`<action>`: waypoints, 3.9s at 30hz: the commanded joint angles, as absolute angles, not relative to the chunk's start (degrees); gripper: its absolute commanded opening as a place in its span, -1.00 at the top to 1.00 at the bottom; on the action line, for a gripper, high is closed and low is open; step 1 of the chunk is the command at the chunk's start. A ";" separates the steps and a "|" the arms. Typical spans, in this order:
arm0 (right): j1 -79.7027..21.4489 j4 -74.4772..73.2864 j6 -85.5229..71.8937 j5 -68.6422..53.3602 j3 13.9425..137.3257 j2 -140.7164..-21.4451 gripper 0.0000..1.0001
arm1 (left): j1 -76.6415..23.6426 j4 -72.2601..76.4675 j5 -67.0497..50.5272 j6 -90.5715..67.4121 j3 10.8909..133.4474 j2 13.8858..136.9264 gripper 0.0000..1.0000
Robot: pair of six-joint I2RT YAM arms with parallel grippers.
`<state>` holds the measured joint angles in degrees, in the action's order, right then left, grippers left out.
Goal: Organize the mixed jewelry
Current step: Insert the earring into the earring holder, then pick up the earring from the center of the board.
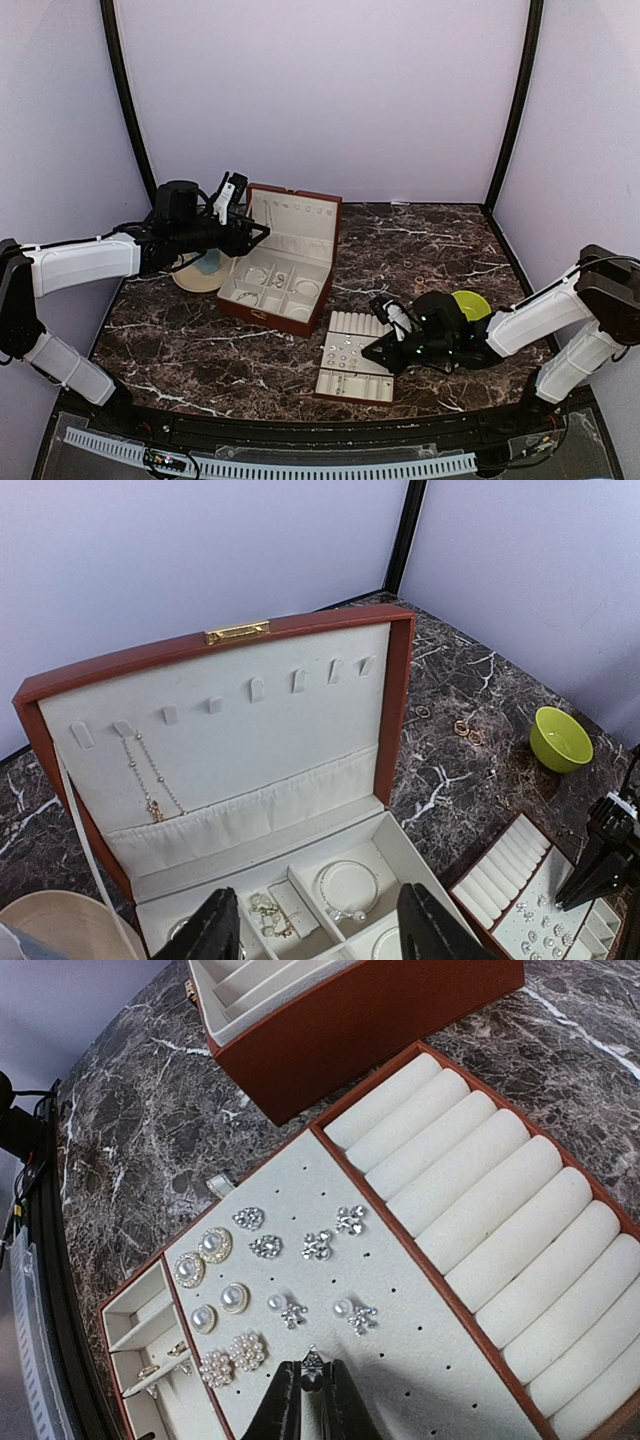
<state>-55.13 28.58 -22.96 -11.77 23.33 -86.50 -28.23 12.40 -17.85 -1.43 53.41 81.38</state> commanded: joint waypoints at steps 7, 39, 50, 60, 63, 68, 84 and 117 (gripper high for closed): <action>-56.54 24.91 -22.05 -11.42 24.72 -87.26 0.82 | -27.95 13.89 -18.41 -0.62 52.82 79.40 -0.14; -62.38 10.03 -16.27 -1.40 34.10 -88.15 0.81 | -27.88 13.95 -19.25 -1.38 52.82 79.58 -0.14; -62.48 8.18 -16.91 -0.23 35.96 -89.95 0.81 | -27.93 14.04 -19.69 -1.67 52.81 79.85 -0.15; -62.35 3.70 -19.40 2.90 37.21 -88.24 0.77 | -27.91 14.23 -19.96 -1.92 52.73 79.43 -0.14; -62.28 2.51 -20.57 2.76 38.03 -86.53 0.68 | -27.95 14.24 -19.96 -1.92 52.69 79.36 -0.14; -60.94 1.47 -22.06 1.24 38.69 -82.57 0.48 | -27.92 14.32 -20.11 -2.01 52.65 79.13 -0.14; -57.30 1.09 -26.79 -4.46 40.41 -85.24 0.36 | -27.87 14.44 -19.90 -2.18 52.43 78.76 -0.15; -36.68 -17.38 -31.24 12.46 52.24 -90.15 0.36 | -19.82 6.10 -3.62 -5.18 51.98 67.51 -0.39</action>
